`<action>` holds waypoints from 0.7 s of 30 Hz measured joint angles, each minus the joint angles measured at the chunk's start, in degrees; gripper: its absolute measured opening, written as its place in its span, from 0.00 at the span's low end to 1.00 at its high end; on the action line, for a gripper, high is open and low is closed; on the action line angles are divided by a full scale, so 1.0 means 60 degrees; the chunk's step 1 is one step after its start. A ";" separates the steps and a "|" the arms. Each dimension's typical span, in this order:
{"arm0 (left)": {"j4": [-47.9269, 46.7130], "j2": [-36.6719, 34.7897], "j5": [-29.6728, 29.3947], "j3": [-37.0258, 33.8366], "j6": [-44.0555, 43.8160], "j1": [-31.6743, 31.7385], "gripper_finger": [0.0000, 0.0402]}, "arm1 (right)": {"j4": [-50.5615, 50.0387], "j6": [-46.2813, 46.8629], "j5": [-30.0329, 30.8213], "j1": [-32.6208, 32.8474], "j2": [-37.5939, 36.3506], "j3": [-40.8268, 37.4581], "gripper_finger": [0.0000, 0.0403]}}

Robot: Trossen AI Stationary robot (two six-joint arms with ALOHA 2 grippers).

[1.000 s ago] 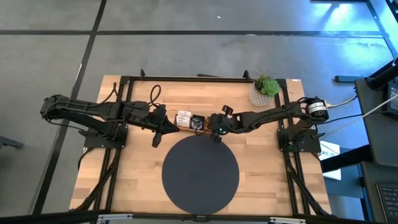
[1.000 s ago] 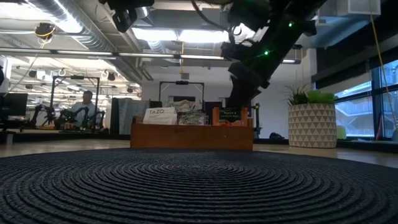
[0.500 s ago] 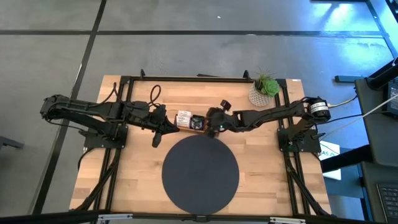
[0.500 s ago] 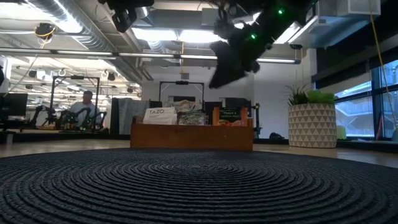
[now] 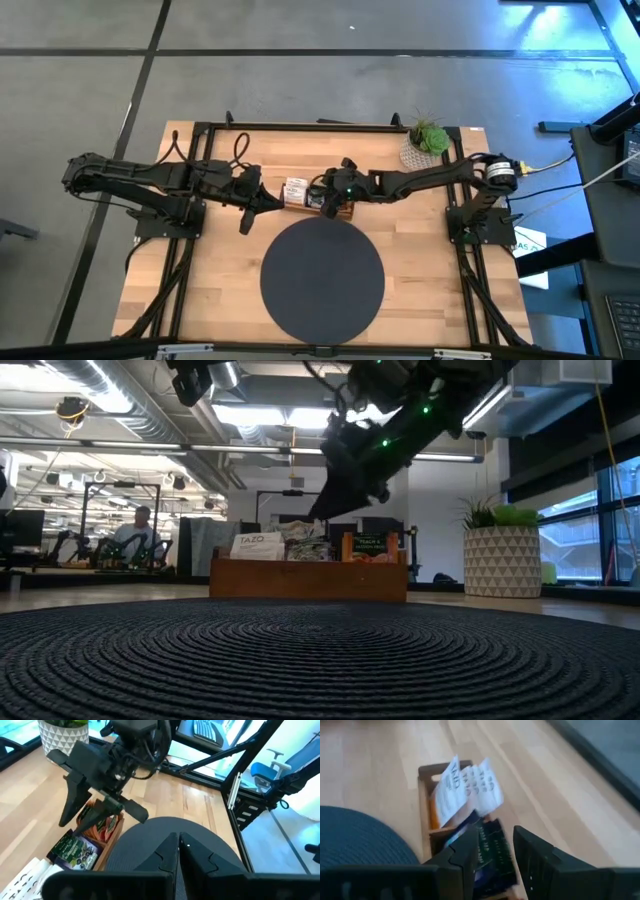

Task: Pick & Place Tea
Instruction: Adjust the orange tea bags in the wooden organizer

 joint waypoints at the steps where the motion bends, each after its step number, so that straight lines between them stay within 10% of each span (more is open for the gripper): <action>1: -0.0049 0.0000 0.0000 0.0000 0.0000 0.0000 0.03 | 0.0038 -0.0004 -0.0010 0.0000 0.0106 0.0001 0.31; 21: -0.0193 0.0004 -0.0077 0.0000 0.0000 -0.0004 0.04 | -0.2847 -0.1834 0.1238 0.0000 0.1995 0.3133 0.31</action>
